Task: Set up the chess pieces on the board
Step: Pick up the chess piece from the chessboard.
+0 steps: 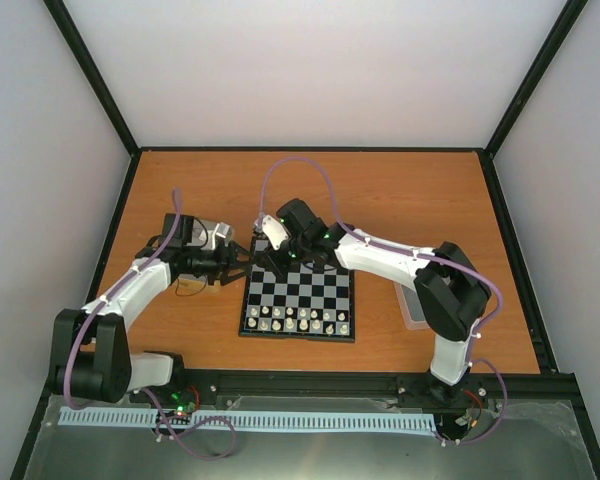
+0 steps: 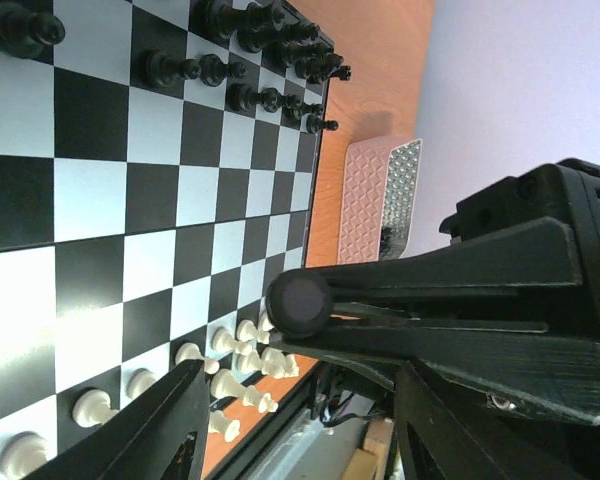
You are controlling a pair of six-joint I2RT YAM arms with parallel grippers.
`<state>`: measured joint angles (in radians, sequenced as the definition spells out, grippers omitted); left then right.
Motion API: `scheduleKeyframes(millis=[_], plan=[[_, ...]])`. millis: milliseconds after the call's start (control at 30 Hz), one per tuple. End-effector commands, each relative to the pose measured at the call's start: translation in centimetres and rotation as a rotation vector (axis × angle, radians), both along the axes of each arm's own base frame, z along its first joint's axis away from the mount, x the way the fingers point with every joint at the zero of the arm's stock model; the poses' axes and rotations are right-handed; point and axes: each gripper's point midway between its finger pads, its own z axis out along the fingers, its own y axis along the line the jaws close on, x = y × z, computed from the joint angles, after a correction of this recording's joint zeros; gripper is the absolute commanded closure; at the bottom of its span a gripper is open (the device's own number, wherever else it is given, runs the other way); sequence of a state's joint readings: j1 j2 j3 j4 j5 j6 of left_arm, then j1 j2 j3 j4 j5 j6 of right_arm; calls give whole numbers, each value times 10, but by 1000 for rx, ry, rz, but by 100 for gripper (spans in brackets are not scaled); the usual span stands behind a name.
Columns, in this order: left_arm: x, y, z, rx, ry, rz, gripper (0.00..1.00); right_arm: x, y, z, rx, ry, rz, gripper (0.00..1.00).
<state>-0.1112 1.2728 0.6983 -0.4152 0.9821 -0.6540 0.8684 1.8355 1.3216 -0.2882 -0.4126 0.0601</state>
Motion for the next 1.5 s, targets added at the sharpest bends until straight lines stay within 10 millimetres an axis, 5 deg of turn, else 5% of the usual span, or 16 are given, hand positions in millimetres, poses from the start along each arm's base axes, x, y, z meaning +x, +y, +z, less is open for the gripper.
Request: scheduleKeyframes(millis=[0,300,600,1033,1467], plan=[[9,-1,8,-47,63,55,48,1,4,28,68,-55,16,97],[17,5,9,-62,102,171,62,-2,3,30,78,-55,20,97],[21,4,14,-101,100,187,46,-6,2,30,84,-46,31,97],[15,-2,2,-143,197,161,58,-5,8,27,83,-8,29,97],[9,-5,2,-198,251,161,82,-3,12,26,87,22,6,95]])
